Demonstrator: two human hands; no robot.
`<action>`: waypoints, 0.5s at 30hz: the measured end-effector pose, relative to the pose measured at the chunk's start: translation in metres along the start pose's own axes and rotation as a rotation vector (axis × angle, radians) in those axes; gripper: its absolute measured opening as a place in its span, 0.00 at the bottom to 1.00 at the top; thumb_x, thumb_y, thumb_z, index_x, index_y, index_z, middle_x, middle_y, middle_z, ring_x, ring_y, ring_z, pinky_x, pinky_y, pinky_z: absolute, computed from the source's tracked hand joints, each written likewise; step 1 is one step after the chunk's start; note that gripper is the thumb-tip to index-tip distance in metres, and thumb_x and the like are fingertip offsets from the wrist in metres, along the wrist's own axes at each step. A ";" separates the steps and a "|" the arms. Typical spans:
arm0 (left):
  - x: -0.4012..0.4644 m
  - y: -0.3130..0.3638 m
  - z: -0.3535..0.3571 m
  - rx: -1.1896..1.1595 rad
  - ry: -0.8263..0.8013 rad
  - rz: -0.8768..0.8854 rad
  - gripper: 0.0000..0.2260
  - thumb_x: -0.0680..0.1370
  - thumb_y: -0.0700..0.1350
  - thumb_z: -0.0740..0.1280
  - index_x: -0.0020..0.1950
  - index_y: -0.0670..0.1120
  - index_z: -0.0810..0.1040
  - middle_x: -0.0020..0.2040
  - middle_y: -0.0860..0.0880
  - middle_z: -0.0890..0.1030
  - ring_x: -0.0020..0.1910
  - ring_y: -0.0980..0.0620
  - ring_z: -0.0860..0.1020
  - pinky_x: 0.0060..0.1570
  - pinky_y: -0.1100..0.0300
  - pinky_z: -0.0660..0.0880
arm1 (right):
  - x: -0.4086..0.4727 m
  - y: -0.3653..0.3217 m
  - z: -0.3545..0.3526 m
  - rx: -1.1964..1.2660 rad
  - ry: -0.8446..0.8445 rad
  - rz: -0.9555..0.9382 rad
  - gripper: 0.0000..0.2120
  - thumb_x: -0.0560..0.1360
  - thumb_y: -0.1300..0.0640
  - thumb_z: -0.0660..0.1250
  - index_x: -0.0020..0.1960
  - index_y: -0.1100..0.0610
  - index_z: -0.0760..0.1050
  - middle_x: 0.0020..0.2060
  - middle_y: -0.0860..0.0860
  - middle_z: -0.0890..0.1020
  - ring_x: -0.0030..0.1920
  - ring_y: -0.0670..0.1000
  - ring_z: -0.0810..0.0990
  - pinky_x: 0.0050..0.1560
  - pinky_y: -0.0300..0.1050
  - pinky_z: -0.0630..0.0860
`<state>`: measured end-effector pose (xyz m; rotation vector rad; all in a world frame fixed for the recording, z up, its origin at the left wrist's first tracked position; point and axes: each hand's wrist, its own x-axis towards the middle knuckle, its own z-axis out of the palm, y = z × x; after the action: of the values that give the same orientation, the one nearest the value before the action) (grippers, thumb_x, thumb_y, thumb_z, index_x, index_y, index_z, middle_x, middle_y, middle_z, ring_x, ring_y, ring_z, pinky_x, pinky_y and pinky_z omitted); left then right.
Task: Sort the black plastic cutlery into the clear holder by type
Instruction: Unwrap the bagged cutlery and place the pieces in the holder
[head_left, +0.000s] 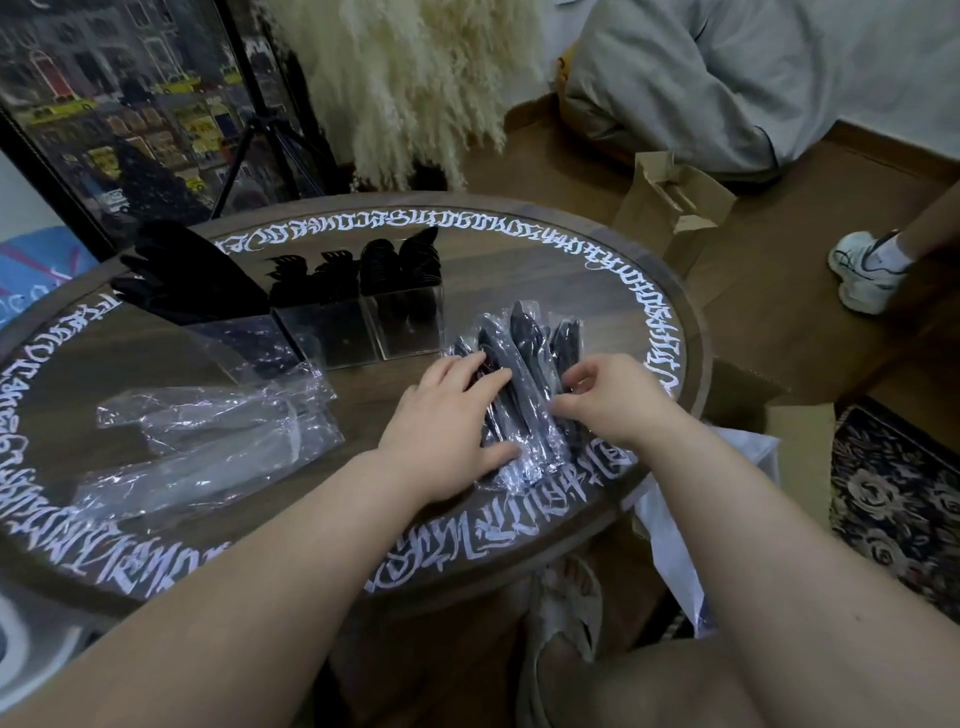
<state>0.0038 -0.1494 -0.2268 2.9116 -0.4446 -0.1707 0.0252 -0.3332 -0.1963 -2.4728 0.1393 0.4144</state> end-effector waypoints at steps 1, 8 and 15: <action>0.000 0.000 0.001 -0.006 0.004 -0.004 0.37 0.73 0.65 0.65 0.77 0.57 0.54 0.78 0.51 0.52 0.76 0.48 0.49 0.73 0.46 0.57 | 0.000 0.000 0.002 -0.014 -0.023 -0.010 0.16 0.70 0.49 0.74 0.54 0.55 0.78 0.44 0.51 0.81 0.45 0.51 0.79 0.44 0.44 0.74; 0.000 -0.002 0.009 -0.031 0.047 -0.016 0.37 0.73 0.64 0.66 0.77 0.57 0.54 0.78 0.52 0.53 0.76 0.49 0.49 0.73 0.46 0.58 | 0.004 -0.011 0.008 -0.126 0.004 -0.037 0.17 0.68 0.44 0.74 0.44 0.55 0.74 0.36 0.49 0.78 0.37 0.50 0.76 0.32 0.43 0.68; -0.002 -0.003 0.016 -0.062 0.071 -0.014 0.37 0.73 0.64 0.66 0.77 0.58 0.53 0.78 0.52 0.53 0.76 0.49 0.49 0.73 0.46 0.58 | 0.003 -0.016 0.014 -0.128 -0.143 -0.072 0.13 0.70 0.50 0.74 0.42 0.59 0.77 0.35 0.52 0.79 0.38 0.52 0.78 0.38 0.44 0.74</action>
<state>0.0010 -0.1485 -0.2425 2.8506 -0.3996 -0.0808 0.0273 -0.3126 -0.1988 -2.5541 -0.0369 0.5831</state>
